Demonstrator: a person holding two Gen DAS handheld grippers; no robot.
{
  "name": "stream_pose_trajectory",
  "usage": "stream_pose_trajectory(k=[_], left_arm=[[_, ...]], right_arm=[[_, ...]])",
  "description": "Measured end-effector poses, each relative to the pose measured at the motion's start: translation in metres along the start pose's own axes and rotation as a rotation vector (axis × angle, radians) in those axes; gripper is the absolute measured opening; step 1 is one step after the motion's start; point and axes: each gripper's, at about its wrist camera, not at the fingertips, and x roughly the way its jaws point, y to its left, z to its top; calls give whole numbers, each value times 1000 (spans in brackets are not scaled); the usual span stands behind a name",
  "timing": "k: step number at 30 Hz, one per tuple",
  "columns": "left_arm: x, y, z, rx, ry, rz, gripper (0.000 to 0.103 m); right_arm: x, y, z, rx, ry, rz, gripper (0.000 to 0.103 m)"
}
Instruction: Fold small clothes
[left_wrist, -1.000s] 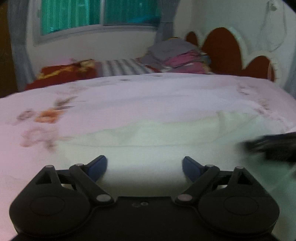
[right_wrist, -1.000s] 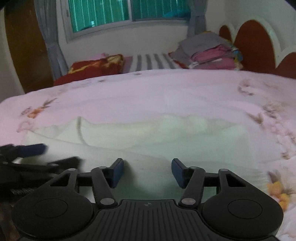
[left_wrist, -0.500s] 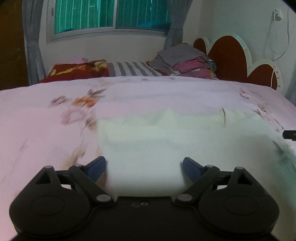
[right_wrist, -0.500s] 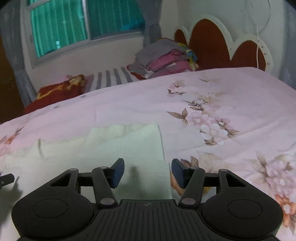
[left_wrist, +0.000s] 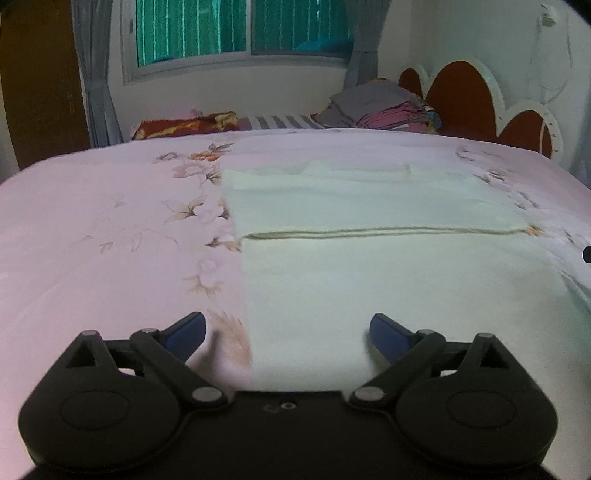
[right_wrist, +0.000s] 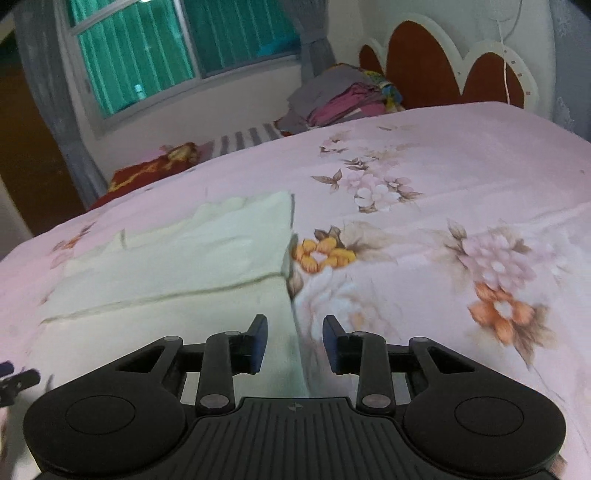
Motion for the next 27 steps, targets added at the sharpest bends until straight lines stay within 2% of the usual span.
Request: stream_pose_trajectory(k=[3, 4, 5, 6, 14, 18, 21, 23, 25, 27], left_arm=[[-29, -12, -13, 12, -15, 14, 95], [-38, -15, -18, 12, -20, 19, 95], [-47, -17, -24, 11, -22, 26, 95], [-55, -19, -30, 9, -21, 32, 95], [-114, -16, -86, -44, 8, 70, 91], [-136, -13, -112, -64, 33, 80, 89], [-147, -10, -129, -102, 60, 70, 80], [-151, -9, -139, -112, 86, 53, 65], [-154, -10, -145, -114, 96, 44, 65], [-157, -6, -148, -167, 100, -12, 64]], right_arm=[[-30, -11, -18, 1, -10, 32, 36], [-42, -17, -26, 9, -4, 43, 41], [-52, -21, -33, 11, 0, 54, 59], [-62, -24, -40, 3, -6, 62, 66], [-119, -48, -93, 5, 31, 143, 64], [-133, -55, -113, 34, 70, 197, 56], [-138, -61, -126, 54, 96, 229, 56], [-140, -66, -135, 72, 119, 249, 56], [-140, -71, -142, 98, 151, 268, 55], [-140, -76, -149, 115, 177, 275, 53]])
